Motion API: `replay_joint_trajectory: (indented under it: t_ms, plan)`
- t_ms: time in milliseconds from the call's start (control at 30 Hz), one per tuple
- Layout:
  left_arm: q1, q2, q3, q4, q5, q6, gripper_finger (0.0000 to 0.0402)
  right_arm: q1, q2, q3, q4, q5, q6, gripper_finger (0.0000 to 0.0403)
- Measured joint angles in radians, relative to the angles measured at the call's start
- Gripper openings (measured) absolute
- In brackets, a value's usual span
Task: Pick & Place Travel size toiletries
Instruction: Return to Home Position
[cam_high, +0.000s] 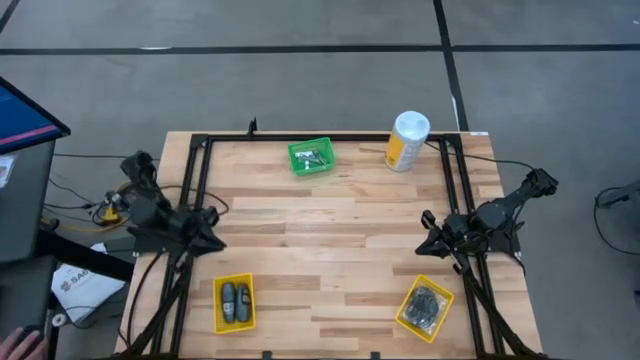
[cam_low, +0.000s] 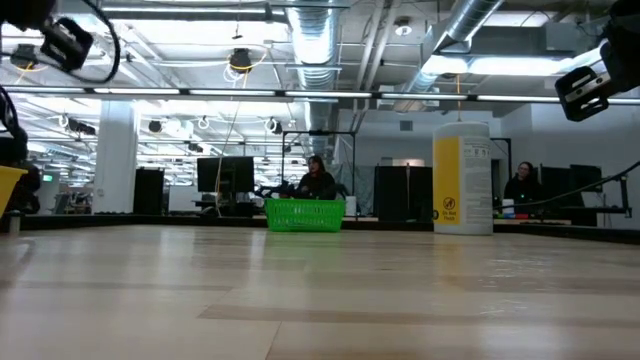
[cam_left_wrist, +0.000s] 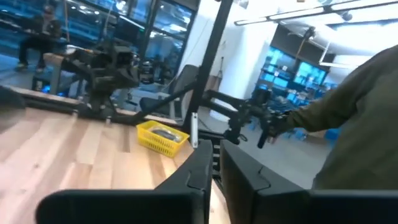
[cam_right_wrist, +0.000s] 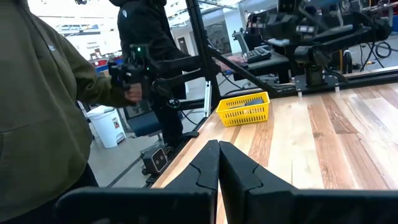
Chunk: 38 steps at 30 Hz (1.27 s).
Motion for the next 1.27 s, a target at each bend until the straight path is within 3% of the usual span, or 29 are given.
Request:
replay_joint_trajectory:
  t_ms: [167, 1267]
  plan:
    - [0.0, -0.008, -0.125, 0.126, 0.019, -0.013, 0.0006, -0.005, 0.0, 0.0, 0.0, 0.0, 0.0, 0.0]
    - [0.0, 0.012, -0.124, 0.138, -0.011, 0.008, 0.0008, -0.005, 0.0, 0.0, 0.0, 0.0, 0.0, 0.0]
